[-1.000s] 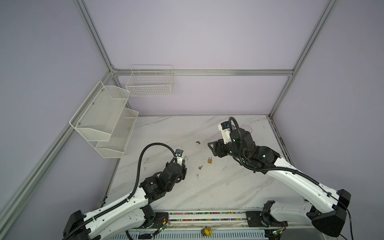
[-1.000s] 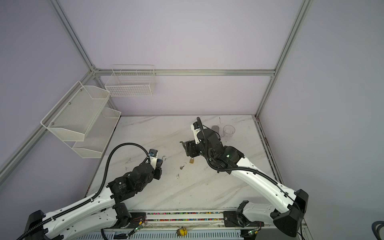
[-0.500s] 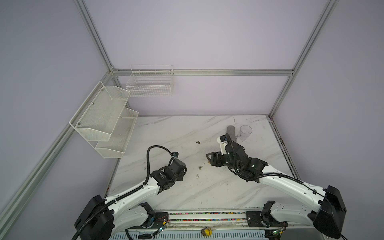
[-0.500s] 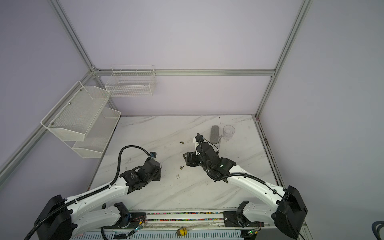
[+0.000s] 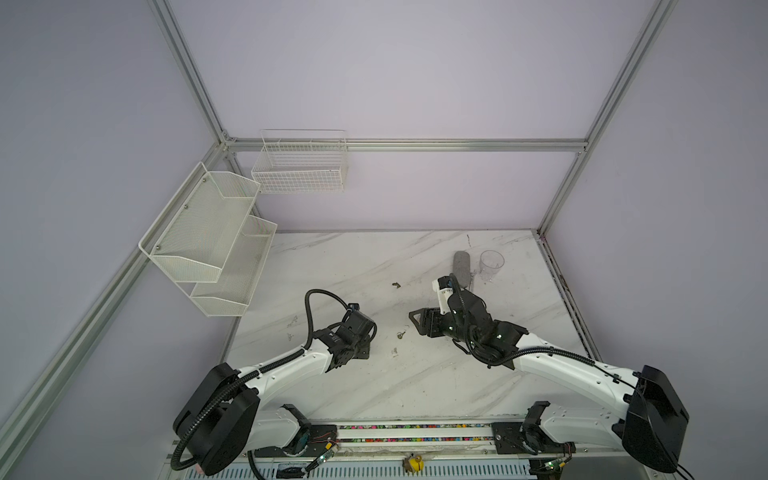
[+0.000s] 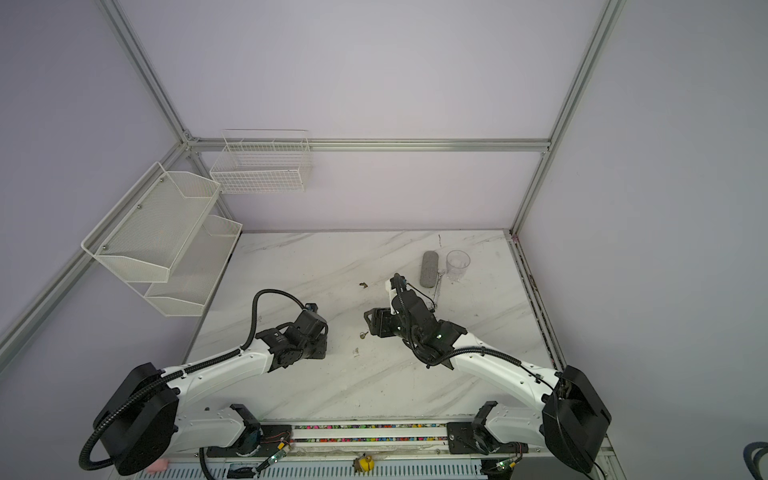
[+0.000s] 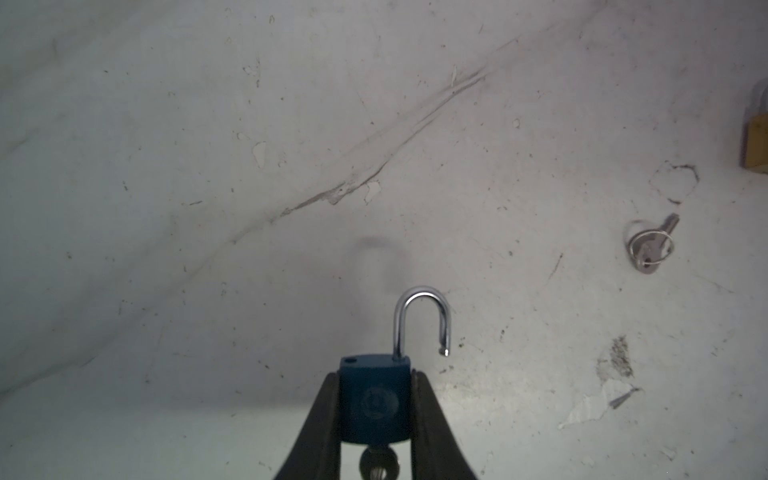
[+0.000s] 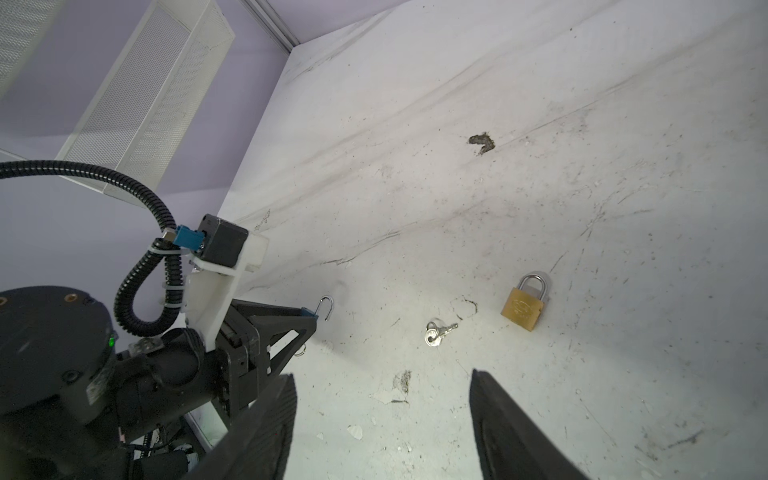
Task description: Unlock with the key
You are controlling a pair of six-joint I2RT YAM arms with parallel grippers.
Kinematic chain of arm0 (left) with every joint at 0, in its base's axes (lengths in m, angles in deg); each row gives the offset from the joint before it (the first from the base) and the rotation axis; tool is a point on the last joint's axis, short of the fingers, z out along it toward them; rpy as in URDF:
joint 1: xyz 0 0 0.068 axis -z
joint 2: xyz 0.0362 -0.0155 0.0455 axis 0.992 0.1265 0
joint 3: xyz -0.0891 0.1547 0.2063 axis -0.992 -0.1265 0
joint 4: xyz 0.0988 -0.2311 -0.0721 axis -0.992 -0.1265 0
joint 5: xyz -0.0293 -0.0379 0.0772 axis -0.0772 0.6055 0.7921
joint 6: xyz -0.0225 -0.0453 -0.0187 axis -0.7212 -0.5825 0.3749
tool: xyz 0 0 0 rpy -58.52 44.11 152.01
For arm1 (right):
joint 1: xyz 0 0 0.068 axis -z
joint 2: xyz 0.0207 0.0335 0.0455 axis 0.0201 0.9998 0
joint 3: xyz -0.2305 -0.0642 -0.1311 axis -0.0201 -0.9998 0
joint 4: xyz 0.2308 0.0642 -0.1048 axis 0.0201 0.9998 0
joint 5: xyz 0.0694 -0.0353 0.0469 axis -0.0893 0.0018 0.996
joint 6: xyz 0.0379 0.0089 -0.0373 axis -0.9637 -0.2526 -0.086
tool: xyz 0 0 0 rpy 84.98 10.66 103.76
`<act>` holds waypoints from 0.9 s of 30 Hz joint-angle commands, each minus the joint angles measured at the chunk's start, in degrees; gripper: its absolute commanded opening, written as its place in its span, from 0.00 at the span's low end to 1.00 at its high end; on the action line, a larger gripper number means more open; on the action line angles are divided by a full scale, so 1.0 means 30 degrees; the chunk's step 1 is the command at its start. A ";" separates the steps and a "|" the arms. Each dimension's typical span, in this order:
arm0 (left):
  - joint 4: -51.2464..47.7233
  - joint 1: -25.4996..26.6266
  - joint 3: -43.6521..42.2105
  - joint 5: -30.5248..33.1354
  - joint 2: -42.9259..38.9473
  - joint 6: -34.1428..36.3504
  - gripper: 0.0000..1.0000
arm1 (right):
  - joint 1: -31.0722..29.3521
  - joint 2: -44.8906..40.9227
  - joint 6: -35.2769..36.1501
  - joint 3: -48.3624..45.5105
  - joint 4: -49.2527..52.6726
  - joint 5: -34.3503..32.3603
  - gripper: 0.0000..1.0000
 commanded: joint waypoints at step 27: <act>-0.0666 -0.0369 0.1963 -0.0996 0.2702 0.0385 0.30 | 0.0056 0.1288 -0.0142 0.0346 -0.0780 0.0463 0.69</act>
